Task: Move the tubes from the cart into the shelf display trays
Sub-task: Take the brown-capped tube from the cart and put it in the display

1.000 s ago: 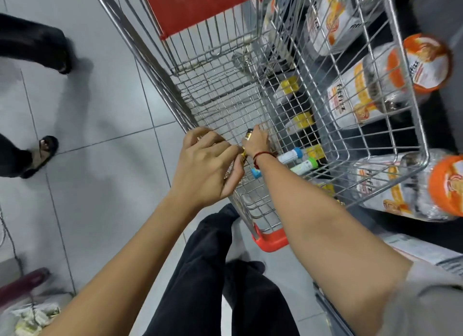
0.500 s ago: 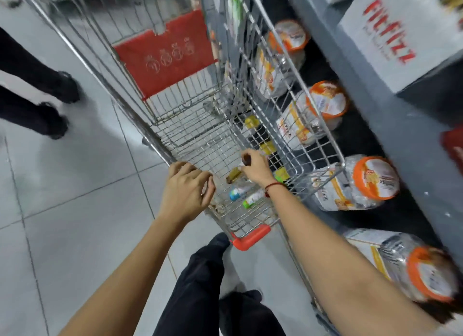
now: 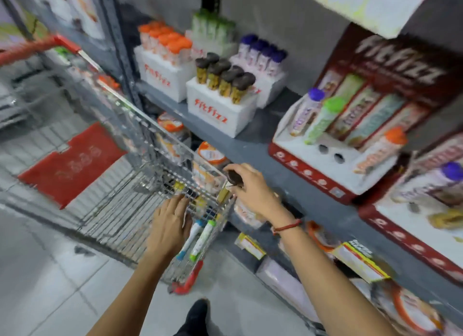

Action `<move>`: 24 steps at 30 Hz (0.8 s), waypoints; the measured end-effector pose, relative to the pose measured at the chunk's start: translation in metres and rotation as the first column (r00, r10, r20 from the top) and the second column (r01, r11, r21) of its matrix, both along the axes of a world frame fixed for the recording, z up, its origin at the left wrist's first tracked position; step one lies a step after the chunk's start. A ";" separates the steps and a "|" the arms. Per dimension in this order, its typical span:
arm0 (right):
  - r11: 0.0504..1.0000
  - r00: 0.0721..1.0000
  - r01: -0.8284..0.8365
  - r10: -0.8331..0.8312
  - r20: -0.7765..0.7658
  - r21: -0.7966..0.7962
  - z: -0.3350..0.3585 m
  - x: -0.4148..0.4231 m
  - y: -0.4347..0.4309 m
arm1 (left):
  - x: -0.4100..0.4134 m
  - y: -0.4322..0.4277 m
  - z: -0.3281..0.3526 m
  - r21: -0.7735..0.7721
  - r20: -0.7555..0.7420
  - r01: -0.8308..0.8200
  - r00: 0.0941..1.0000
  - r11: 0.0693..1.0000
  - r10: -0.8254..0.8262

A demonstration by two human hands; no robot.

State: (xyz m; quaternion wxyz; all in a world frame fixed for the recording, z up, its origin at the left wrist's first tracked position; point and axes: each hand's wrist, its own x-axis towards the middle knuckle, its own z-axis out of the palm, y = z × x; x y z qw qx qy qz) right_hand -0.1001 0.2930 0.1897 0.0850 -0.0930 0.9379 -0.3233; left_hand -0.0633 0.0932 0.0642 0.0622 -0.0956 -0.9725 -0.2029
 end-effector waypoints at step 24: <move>0.818 0.798 0.573 -0.544 -0.259 0.048 0.119 0.113 0.160 | -0.032 0.202 0.032 -0.130 -0.142 0.672 0.715 0.729 -0.684</move>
